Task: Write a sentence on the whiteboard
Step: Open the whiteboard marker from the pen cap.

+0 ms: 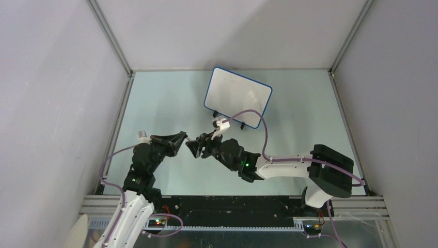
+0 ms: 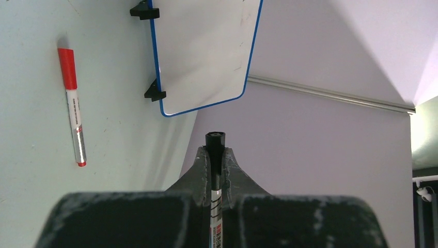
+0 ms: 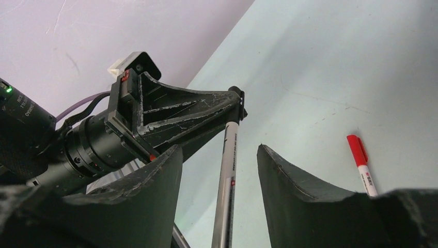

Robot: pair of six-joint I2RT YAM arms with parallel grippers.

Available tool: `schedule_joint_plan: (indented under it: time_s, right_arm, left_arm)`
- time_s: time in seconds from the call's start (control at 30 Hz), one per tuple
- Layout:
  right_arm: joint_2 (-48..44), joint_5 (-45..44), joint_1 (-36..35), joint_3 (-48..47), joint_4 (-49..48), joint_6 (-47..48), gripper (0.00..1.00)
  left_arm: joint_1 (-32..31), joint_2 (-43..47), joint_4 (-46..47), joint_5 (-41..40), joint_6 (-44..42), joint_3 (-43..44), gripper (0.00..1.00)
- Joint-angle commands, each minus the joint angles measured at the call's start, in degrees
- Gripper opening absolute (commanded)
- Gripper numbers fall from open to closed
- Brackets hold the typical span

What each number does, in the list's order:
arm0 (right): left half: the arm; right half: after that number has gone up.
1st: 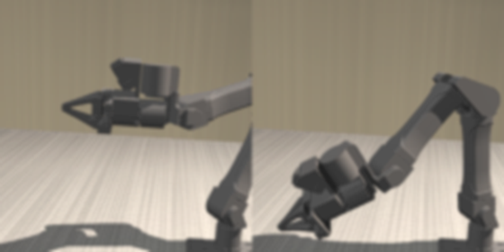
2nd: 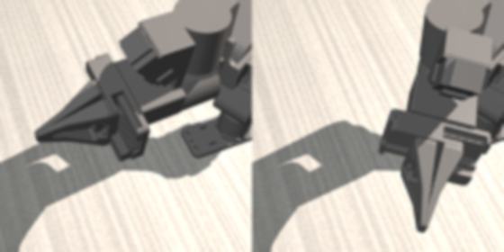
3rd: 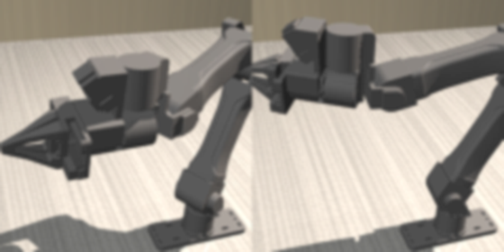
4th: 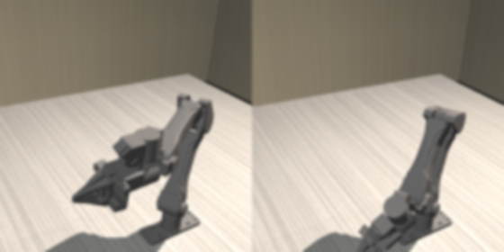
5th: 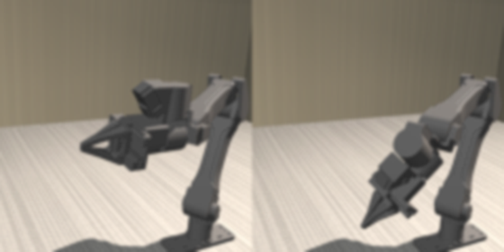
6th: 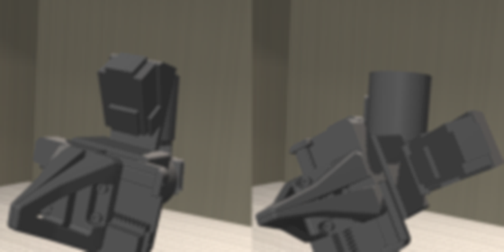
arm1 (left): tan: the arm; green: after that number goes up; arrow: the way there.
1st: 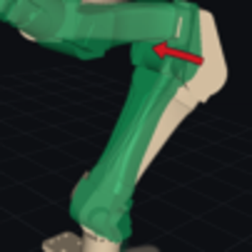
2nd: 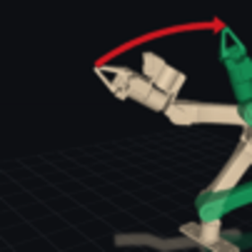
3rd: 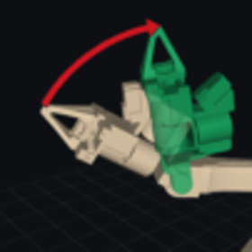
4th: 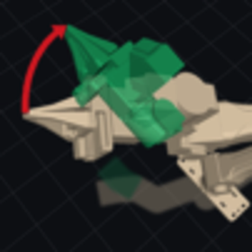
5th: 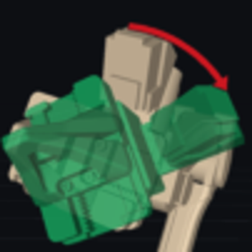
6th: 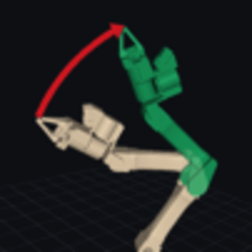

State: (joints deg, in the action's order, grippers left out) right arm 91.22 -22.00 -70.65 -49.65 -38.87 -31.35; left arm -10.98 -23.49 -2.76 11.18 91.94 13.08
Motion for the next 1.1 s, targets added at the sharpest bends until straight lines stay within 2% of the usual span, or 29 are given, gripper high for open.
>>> schedule_joint_plan:
  time_s: [0.0,0.1,0.23,0.43,0.63,0.77,0.8,0.9,0.97,1.07]
  right_arm:
    - [0.75,-3.37,-0.47,-2.88,-1.69,-1.10,0.58]
    - [1.35,-3.46,-0.50,-3.45,-0.38,-1.60,0.51]
    - [2.30,-3.10,-0.45,-5.21,3.23,-3.05,0.49]
    - [3.42,-1.96,-0.36,-5.28,3.39,-4.28,0.45]
    - [3.78,-2.06,-0.12,-5.28,3.92,-4.77,0.33]
    - [3.72,-1.98,-0.01,-5.28,3.92,-5.11,0.16]
    - [3.67,-1.95,0.03,-5.28,3.77,-5.12,0.17]
    - [3.70,-1.66,0.11,-5.28,3.37,-4.83,0.31]
    - [3.71,-1.50,0.15,-5.28,2.96,-4.70,0.37]
    - [3.51,-0.97,0.55,-5.28,2.45,-4.53,0.39]
  left_arm:
    - [-0.03,0.71,-0.07,0.66,1.57,2.45,0.00]
    - [-0.03,0.73,0.06,0.71,1.61,2.33,0.00]
    - [0.00,1.17,0.07,0.53,1.70,2.27,0.00]
    - [-0.03,1.41,0.05,0.53,1.66,2.15,0.00]
    - [-0.07,1.38,0.65,0.67,2.14,1.81,0.00]
    - [0.00,1.37,1.02,0.73,2.28,1.66,0.00]
    - [-0.03,1.34,0.94,0.78,2.28,1.66,0.00]
    - [-0.05,1.46,0.92,0.78,2.52,1.47,0.00]
    - [-0.03,1.45,1.00,0.73,2.49,1.44,0.00]
    - [0.00,1.50,0.82,0.69,2.54,1.38,0.00]
